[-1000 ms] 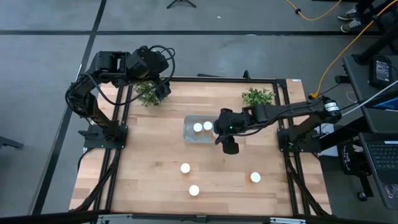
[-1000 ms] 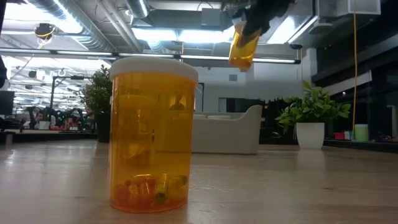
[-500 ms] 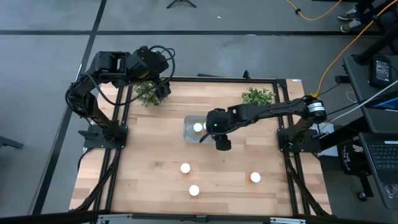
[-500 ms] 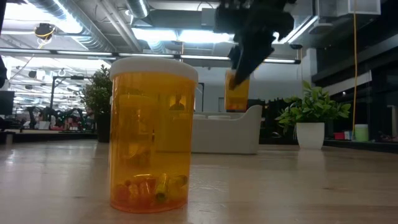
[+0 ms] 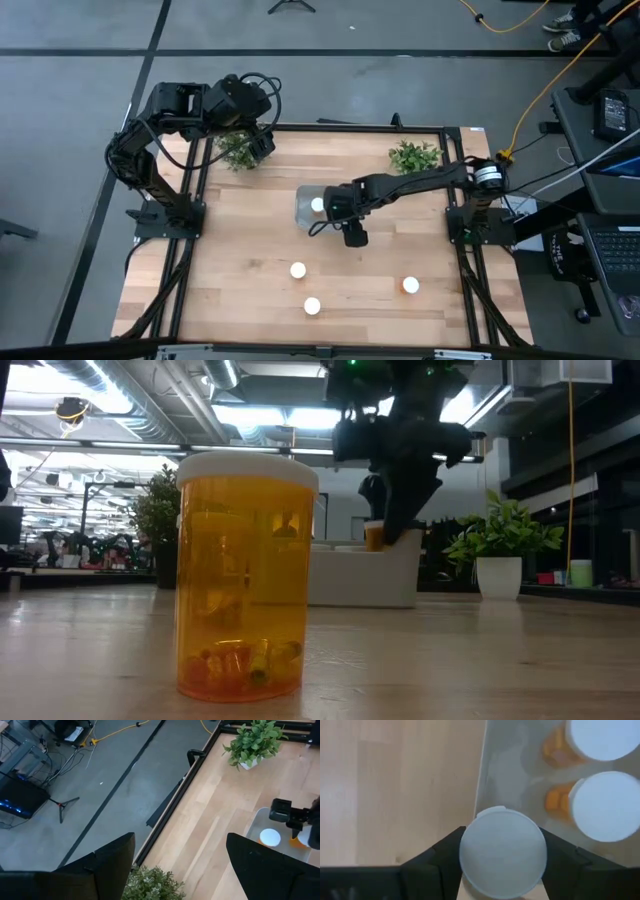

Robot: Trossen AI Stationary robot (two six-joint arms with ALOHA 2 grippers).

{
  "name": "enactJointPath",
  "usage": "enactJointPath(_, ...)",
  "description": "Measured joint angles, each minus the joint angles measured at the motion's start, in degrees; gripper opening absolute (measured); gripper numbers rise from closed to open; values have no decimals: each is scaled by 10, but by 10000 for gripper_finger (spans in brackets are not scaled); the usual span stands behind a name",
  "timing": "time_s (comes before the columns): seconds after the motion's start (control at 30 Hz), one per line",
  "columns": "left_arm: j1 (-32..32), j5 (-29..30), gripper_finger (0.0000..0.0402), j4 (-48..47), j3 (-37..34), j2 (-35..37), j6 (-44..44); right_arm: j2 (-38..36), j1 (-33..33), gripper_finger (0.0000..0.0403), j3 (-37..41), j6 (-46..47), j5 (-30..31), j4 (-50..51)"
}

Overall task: Pick and place pill bottles into a basket
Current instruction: Put the orange pill bottle into the gray bin

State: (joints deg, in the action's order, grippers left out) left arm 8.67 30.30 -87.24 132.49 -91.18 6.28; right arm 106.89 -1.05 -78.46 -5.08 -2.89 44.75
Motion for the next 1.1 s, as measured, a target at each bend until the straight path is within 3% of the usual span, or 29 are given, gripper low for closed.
enactJointPath(0.73, -11, -4, 308, -1, 0, 0, 5, 5, 24, 214, 1, -18, 3, -24)
enactJointPath(1.1, -11, -4, 308, -6, 0, 0, 5, 5, 24, 214, 43, -7, -3, -46)
